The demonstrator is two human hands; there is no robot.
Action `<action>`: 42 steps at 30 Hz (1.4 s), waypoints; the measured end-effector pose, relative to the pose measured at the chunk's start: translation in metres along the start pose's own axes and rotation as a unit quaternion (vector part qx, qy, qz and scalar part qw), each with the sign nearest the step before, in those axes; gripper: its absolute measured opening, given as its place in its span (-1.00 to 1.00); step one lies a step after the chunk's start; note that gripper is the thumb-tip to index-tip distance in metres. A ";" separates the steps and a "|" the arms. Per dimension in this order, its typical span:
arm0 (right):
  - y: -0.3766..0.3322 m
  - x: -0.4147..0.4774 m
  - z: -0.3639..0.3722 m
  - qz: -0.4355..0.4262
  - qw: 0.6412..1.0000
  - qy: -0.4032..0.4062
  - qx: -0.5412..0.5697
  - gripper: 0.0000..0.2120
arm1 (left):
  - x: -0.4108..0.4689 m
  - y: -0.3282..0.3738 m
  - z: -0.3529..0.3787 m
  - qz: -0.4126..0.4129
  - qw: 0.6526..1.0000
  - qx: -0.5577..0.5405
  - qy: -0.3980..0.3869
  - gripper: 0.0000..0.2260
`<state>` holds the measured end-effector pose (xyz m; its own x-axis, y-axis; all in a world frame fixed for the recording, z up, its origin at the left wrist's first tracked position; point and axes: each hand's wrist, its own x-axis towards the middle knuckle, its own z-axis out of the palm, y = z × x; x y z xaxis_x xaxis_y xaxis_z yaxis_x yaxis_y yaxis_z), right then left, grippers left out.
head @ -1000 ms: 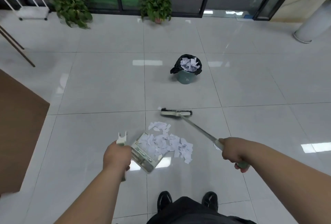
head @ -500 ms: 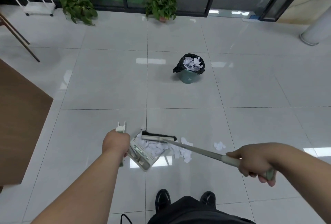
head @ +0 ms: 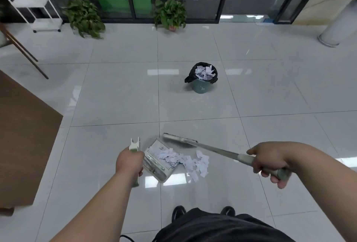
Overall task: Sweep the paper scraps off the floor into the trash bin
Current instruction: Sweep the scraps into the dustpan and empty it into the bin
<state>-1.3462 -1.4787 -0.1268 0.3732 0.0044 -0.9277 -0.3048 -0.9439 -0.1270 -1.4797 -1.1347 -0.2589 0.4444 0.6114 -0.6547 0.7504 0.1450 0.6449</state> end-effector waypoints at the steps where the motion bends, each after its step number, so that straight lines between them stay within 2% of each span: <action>1: -0.002 -0.001 -0.003 0.004 1.000 0.005 0.007 -0.51 | -0.004 0.005 0.001 0.005 1.000 -0.006 -0.003 -0.88; 6: -0.004 0.003 -0.020 0.020 0.997 0.021 0.073 -0.69 | -0.020 0.032 0.013 0.033 0.999 -0.004 -0.012 -0.89; 9: -0.005 0.007 -0.033 0.005 0.983 0.031 0.183 -0.71 | -0.029 0.051 0.027 0.042 0.999 -0.006 -0.019 -0.90; 16: 0.003 0.029 -0.099 -0.023 0.905 -0.031 0.424 -0.71 | -0.045 0.114 0.079 0.059 0.998 -0.031 -0.015 -0.93; 20: 0.012 0.034 -0.160 -0.081 0.850 -0.066 0.516 -0.88 | -0.056 0.160 0.114 0.067 0.996 -0.056 -0.001 -0.91; 22: 0.020 0.037 -0.191 -0.101 0.835 -0.070 0.537 -0.92 | -0.064 0.184 0.130 0.067 0.995 -0.072 0.014 -0.89; 25: 0.030 0.045 -0.231 -0.134 0.845 -0.076 0.512 -0.87 | -0.076 0.219 0.155 0.070 0.992 -0.095 0.033 -0.89; 29: 0.033 0.063 -0.280 -0.195 0.882 -0.052 0.425 -0.55 | -0.088 0.265 0.193 0.085 0.989 -0.111 0.049 -0.87; 30: 0.031 0.067 -0.290 -0.214 0.893 -0.030 0.394 -0.54 | -0.090 0.276 0.203 0.089 0.989 -0.111 0.049 -0.87; 33: 0.023 0.083 -0.315 -0.255 0.918 0.063 0.296 -0.69 | -0.094 0.309 0.232 0.103 0.987 -0.107 0.053 -0.87; 36: 0.019 0.106 -0.341 -0.246 0.919 0.158 0.263 -0.86 | -0.095 0.340 0.256 0.114 0.985 -0.110 0.063 -0.88; 42: 0.021 0.142 -0.376 -0.217 0.932 0.231 0.174 -0.87 | -0.083 0.398 0.287 0.132 0.983 -0.103 0.073 -0.89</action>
<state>-0.9702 -1.6218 -0.1293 0.8408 0.1414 -0.5226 -0.2733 -0.7224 -0.6352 -1.0772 -1.3507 -0.0612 0.5242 0.7524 -0.3988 0.4959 0.1110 0.8612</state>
